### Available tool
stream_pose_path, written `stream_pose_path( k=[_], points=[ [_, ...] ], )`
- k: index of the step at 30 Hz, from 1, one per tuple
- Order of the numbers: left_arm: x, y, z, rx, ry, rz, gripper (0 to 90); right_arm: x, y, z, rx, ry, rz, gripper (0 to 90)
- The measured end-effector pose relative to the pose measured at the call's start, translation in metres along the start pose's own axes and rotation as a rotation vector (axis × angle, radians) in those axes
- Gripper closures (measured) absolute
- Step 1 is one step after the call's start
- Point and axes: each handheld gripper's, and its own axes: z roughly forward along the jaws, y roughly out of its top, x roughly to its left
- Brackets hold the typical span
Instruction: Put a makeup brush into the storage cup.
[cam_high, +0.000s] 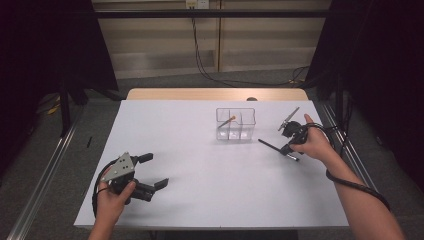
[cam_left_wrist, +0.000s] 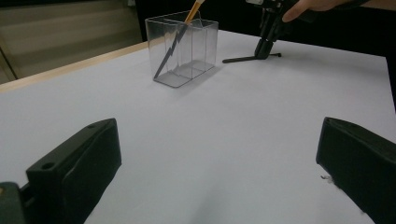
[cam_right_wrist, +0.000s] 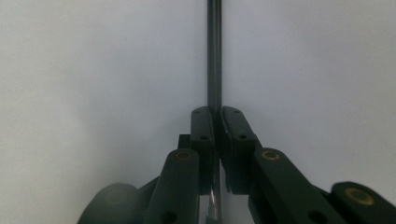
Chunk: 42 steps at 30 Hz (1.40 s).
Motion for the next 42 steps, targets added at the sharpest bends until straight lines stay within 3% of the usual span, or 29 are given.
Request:
stream_pose_path(
  k=[4,7,9,13,42],
  points=[
    [0.000,0.001,-0.001,-0.002,0.001,0.003,0.0,0.001,-0.002,-0.001,-0.007,-0.005,0.007,84.8],
    [0.000,0.000,-0.002,-0.003,0.003,-0.003,0.0,0.002,-0.004,-0.002,-0.003,0.025,0.016,84.8],
    [0.001,0.000,-0.002,-0.002,0.003,-0.002,0.0,0.003,-0.006,-0.004,-0.006,0.021,0.011,84.8],
    [0.000,0.001,-0.001,-0.004,0.003,0.000,0.0,0.006,-0.008,-0.009,-0.039,0.048,0.009,84.8],
    [-0.003,0.006,0.010,0.009,-0.015,0.005,0.0,0.055,-0.002,-0.032,-0.103,0.104,-0.163,84.8]
  ],
)
